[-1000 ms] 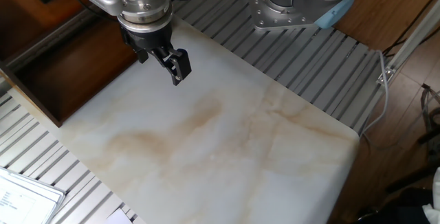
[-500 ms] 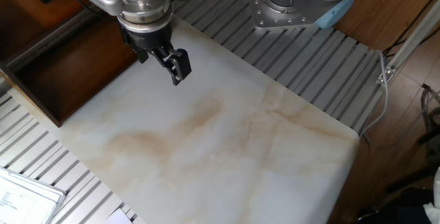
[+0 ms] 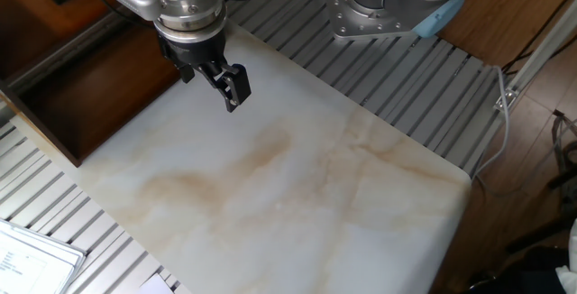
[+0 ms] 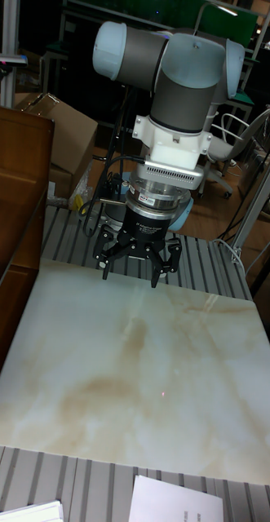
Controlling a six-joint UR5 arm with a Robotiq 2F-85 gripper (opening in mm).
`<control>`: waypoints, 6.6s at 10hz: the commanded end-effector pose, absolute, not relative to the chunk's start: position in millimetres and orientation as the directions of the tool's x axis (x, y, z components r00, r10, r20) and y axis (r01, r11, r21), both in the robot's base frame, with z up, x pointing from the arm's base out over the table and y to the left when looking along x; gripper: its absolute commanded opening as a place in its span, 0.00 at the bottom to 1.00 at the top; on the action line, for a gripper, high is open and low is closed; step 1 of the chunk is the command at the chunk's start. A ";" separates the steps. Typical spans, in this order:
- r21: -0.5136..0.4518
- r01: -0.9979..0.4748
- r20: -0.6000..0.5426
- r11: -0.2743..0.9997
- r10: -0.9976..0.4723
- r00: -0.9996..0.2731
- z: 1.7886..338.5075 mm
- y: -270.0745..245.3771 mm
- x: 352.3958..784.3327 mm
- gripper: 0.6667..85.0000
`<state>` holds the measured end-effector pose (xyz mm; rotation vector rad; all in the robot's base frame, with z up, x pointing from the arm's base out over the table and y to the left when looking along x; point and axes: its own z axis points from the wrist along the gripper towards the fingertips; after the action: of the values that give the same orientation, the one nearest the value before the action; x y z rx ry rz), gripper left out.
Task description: Take the object down from the shelf
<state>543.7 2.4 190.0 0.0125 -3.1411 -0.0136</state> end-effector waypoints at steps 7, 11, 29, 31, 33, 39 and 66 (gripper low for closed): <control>-0.017 -0.044 -0.121 0.999 -0.046 -0.992 197.9 -4.0 578.7 0.10; -0.008 -0.126 -0.045 0.992 -0.127 -0.991 240.3 -12.9 575.5 0.10; -0.098 -0.788 0.068 0.607 -0.786 -0.614 332.8 -105.4 533.1 0.64; -0.062 -0.799 0.008 0.598 -0.801 -0.599 342.7 -110.1 521.8 0.66; -0.058 -0.788 -0.009 0.613 -0.790 -0.614 342.6 -106.1 523.4 0.68; -0.115 -0.926 0.060 0.361 -0.927 -0.369 344.5 -194.6 529.8 0.79; -0.210 -0.974 0.071 0.087 -0.992 -0.104 339.9 -242.2 546.2 1.00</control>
<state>540.6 -239.9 337.5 2.1221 -2.4010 0.3058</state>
